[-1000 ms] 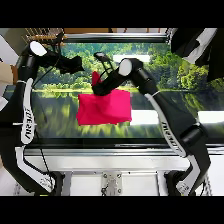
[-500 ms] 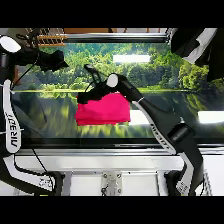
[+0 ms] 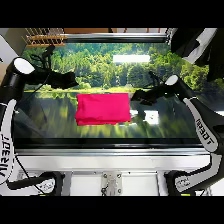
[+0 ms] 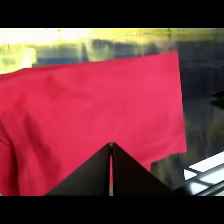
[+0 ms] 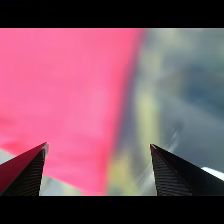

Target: Fold the clothes and pants, and hang the long-sleeved shirts on hangers.

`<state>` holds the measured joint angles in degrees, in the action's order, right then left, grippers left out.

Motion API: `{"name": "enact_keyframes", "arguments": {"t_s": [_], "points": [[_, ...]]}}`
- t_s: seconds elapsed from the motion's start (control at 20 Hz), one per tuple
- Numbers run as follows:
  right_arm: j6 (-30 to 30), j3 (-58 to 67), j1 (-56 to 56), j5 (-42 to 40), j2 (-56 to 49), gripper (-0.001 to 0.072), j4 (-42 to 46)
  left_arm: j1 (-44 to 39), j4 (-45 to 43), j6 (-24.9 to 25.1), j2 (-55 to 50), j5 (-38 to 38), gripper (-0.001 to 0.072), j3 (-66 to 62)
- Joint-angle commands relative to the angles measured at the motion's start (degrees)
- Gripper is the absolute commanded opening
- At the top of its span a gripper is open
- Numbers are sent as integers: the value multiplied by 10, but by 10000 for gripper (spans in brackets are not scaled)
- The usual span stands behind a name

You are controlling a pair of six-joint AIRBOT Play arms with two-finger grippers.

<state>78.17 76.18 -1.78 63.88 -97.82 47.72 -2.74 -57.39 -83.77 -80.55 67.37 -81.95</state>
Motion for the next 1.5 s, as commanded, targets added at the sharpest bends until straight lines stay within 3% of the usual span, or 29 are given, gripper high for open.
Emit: {"name": "enact_keyframes", "arguments": {"t_s": [0.0,0.2,0.5,0.55,0.6,0.7,0.85,1.15,1.25,1.45], "points": [[-12,-47,60,10,-36,714,-64,-37,0,7,21,-33,14,45],[-63,-39,-1,-6,-83,714,-162,-50,0,7,20,-46,13,44],[-64,17,-141,-65,-117,695,-180,-50,2,6,21,-46,13,44],[-70,24,-156,-82,-119,575,-180,-50,2,6,21,-46,13,44],[-91,32,-168,-100,-119,356,-180,-50,2,6,21,-46,13,44],[-127,48,-173,-105,-118,23,-180,-50,1,6,21,-45,13,44],[-107,55,-136,-106,-81,14,-117,-50,2,6,21,-43,13,44],[23,55,96,-63,64,15,206,-50,2,4,20,-44,13,44],[50,54,194,-43,97,15,248,-50,5,4,21,-44,13,44],[103,36,394,-27,140,14,250,-50,5,-10,21,-43,13,44]]}}
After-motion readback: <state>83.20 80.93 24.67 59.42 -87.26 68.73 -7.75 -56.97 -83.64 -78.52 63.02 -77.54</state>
